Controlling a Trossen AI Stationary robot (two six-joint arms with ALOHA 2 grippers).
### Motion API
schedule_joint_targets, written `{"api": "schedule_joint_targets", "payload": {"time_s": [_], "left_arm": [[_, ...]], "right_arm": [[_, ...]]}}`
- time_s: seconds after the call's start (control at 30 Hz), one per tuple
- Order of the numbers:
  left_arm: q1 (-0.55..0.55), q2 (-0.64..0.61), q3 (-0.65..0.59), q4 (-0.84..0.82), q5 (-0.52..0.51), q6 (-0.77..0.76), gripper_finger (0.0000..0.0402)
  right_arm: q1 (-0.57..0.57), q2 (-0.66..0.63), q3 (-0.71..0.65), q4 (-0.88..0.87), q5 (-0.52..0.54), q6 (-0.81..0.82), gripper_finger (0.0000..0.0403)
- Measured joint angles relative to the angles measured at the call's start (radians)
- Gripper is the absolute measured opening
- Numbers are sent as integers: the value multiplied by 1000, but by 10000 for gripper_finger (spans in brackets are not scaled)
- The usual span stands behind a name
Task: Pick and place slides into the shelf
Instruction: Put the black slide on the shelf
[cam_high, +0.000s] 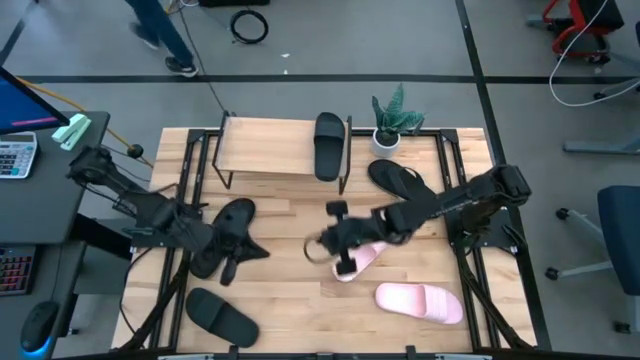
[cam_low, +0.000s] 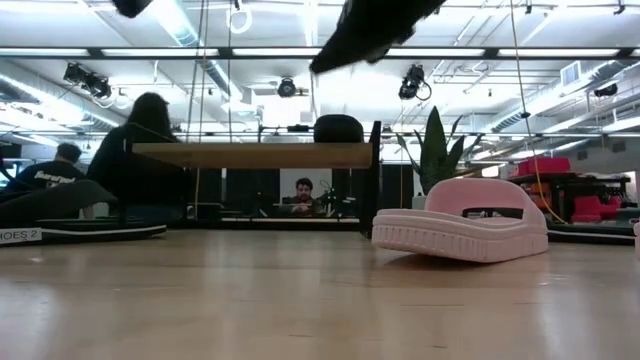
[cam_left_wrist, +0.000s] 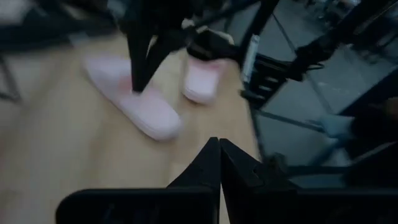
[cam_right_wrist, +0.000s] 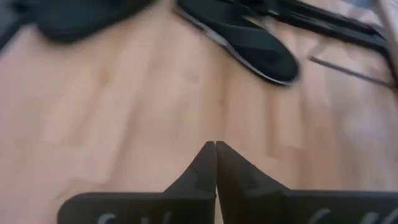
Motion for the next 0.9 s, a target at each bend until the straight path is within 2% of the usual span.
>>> {"api": "schedule_joint_targets", "payload": {"time_s": [0.1,0.2,0.3,0.43,0.5,0.57,0.63,0.7,0.8,0.9], "left_arm": [[-65,85,0,70,7,-118,16],[-141,192,0,229,19,-222,21],[-212,313,0,402,110,-320,21],[-298,479,19,561,138,-416,23],[-323,564,40,636,133,-407,23],[-322,650,67,695,114,-299,24],[-287,724,100,699,92,-139,28],[-233,780,132,693,101,-116,36],[-170,819,190,620,168,-313,50],[-164,834,273,449,252,-476,65]], "right_arm": [[50,0,0,0,0,-39,10],[73,0,0,-3,2,-91,12],[80,0,0,-3,2,-140,11],[69,0,0,-13,3,-203,12],[58,0,0,-13,3,-222,12],[46,0,0,-11,3,-227,12],[33,0,0,-11,4,-228,12],[19,0,0,-11,4,-227,12],[2,0,0,-11,4,-228,13],[-15,0,0,-11,3,-228,13]]}}
